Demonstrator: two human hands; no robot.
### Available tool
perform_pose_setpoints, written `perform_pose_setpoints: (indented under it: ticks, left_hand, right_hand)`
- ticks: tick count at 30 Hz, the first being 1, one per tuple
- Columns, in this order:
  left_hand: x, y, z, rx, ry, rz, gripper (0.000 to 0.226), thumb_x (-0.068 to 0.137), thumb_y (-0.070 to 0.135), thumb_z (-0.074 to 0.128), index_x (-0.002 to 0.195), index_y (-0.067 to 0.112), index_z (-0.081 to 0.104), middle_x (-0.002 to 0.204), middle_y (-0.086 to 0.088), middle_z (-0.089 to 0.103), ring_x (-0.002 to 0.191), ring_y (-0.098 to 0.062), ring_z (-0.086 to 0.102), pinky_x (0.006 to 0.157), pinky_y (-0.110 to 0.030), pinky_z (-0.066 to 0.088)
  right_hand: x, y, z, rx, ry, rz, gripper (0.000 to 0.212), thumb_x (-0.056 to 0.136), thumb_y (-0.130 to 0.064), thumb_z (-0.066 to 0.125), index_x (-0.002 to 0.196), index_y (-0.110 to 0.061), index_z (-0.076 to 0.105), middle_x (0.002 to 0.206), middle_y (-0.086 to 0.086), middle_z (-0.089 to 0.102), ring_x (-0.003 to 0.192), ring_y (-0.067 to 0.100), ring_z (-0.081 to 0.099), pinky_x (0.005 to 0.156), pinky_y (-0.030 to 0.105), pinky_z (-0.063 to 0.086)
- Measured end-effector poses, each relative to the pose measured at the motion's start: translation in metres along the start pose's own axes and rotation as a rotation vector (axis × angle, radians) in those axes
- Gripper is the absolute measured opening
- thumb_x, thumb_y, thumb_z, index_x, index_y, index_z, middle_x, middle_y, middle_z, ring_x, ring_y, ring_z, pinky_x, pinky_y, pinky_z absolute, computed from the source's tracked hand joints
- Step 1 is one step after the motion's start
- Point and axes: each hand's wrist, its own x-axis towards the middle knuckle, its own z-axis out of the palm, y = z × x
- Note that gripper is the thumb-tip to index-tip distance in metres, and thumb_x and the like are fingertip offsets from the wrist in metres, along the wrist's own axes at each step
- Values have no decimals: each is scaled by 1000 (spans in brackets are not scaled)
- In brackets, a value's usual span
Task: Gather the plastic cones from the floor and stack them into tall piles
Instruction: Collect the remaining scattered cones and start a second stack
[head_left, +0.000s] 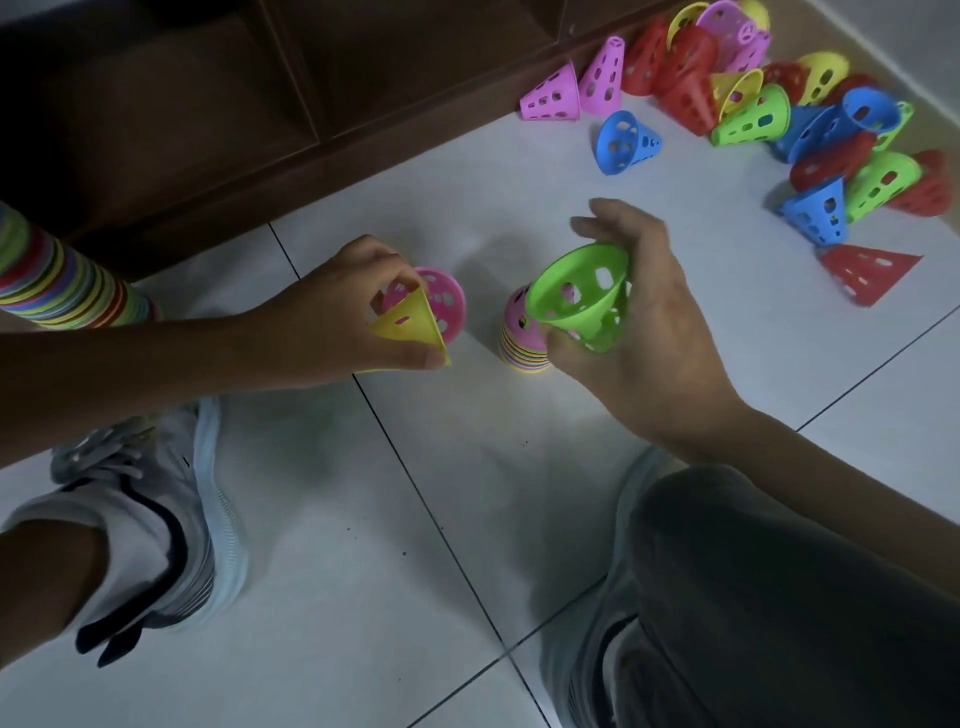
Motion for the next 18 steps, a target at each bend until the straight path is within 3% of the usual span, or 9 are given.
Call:
perform_pose_setpoints:
  ticks: [2, 5, 7, 10, 15, 18]
  left_hand:
    - [2, 1, 2, -11, 0, -2, 73, 61, 65, 76, 120, 27, 55, 123, 10, 44, 101, -10, 59, 72, -17, 55]
    - [5, 2, 7, -11, 20, 8, 76, 59, 70, 79, 118, 27, 57, 122, 9, 44, 101, -11, 59, 75, -19, 54]
    - [7, 3, 9, -14, 39, 23, 80, 56, 78, 80, 115, 29, 58, 122, 10, 44, 101, -10, 58, 78, -24, 54]
    - [8, 7, 9, -16, 57, 34, 77, 52, 79, 71, 113, 32, 57, 120, 13, 43, 99, -7, 58, 79, -27, 56]
    - [7, 15, -1, -6, 34, 21, 81, 51, 82, 67, 115, 33, 55, 121, 12, 42, 103, -4, 55, 79, -24, 55]
    - [6, 23, -13, 26, 8, 30, 86, 50, 84, 64, 118, 31, 53, 122, 10, 42, 103, -5, 55, 76, -21, 55]
  right_hand:
    - [-5, 5, -7, 10, 47, -12, 95, 72, -18, 88, 146, -23, 28, 146, -8, 45, 125, 16, 53, 97, 34, 54]
    - [-10, 13, -12, 1, 77, 4, 86, 75, -18, 86, 139, -21, 29, 142, -8, 47, 111, 13, 61, 89, 28, 55]
    - [-12, 18, -13, 0, 77, 38, 75, 79, -22, 83, 131, -21, 30, 139, -13, 48, 99, 11, 64, 84, 33, 56]
    - [-11, 26, -13, -37, 51, 71, 67, 83, -26, 81, 124, -18, 29, 149, -12, 44, 99, 15, 64, 84, 39, 56]
    - [0, 22, -15, -214, -12, 4, 73, 81, -29, 84, 138, -22, 39, 155, 3, 27, 103, 9, 56, 86, 22, 56]
    - [12, 14, -18, -396, -48, -51, 78, 83, -35, 82, 148, -23, 43, 150, 7, 28, 91, 19, 59, 81, 27, 51]
